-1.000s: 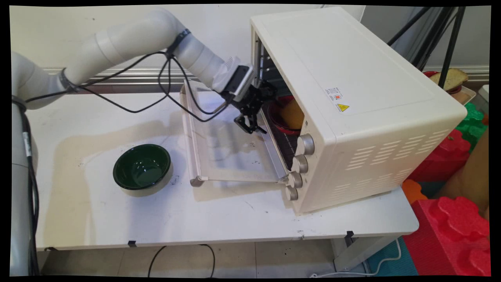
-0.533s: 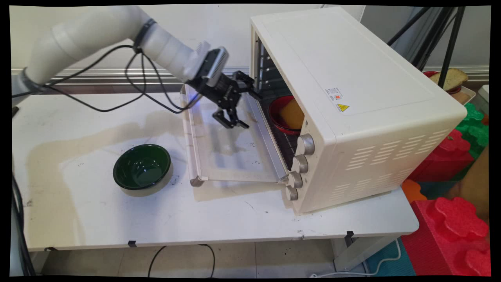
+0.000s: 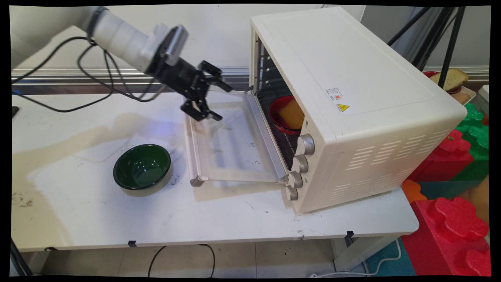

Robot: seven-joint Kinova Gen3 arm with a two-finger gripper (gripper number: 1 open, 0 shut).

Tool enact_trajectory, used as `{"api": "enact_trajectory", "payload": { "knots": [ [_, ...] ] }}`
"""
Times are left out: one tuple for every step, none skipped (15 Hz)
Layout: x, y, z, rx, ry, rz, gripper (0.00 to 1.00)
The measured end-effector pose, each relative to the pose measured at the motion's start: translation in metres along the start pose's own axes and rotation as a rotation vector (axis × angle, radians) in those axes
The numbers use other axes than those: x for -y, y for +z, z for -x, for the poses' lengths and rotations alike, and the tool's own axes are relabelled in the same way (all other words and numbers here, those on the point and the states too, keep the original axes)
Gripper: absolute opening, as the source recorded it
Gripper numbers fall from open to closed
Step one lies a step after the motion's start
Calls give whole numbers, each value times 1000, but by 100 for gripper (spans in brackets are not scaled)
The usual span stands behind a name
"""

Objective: Close the oven

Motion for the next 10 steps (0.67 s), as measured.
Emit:
{"api": "enact_trajectory", "payload": {
  "knots": [
    [-3,-11,3,-2,-27,-1,100],
    [-6,-19,6,-3,-50,-2,100],
    [-11,-31,10,-3,-79,-3,100],
    [-14,-39,13,-2,-100,-3,100],
    [-16,-46,15,-1,-116,-2,100],
    [-20,-55,19,2,-139,-2,100],
    [-25,-68,25,7,-172,-3,100],
    [-28,-78,29,11,-195,-2,100],
    [-31,-87,33,16,-219,-2,100],
    [-35,-97,39,25,-242,-1,100]
  ]
}}
